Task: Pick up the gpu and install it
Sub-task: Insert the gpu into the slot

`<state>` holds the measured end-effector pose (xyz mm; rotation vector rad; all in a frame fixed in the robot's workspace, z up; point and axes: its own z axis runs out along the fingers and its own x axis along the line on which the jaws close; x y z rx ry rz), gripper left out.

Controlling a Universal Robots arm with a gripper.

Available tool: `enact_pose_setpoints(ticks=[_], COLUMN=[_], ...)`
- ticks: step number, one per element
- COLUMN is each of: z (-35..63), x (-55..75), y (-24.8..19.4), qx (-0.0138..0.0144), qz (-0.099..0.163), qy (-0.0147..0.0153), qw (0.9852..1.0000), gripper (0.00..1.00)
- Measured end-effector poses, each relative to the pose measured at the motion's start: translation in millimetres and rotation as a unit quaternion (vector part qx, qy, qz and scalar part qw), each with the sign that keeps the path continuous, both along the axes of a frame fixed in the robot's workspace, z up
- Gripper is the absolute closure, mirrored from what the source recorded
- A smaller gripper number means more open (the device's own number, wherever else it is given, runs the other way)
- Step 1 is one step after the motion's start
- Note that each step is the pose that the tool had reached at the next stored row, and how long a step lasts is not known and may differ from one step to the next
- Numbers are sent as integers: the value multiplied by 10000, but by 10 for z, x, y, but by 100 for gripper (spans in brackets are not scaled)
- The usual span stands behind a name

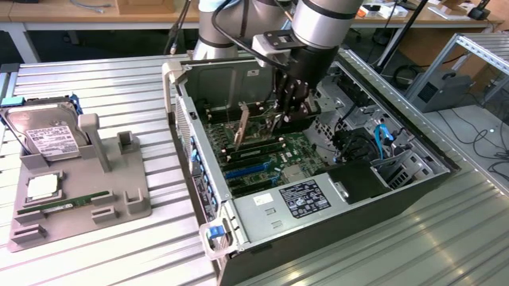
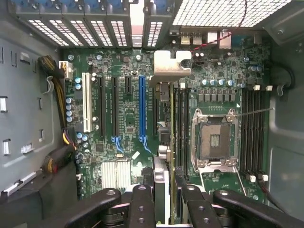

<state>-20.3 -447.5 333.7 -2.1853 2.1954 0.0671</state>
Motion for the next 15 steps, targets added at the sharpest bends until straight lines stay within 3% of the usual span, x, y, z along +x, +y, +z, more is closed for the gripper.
enact_pose_setpoints(ticks=[3, 7, 15], z=[-53, -119, -219], x=[-59, -122, -252], y=[-65, -119, -155], qx=[-1, 0, 0], qz=[0, 0, 0], qy=[1, 0, 0], qw=[10000, 10000, 10000], gripper=[73, 73, 73])
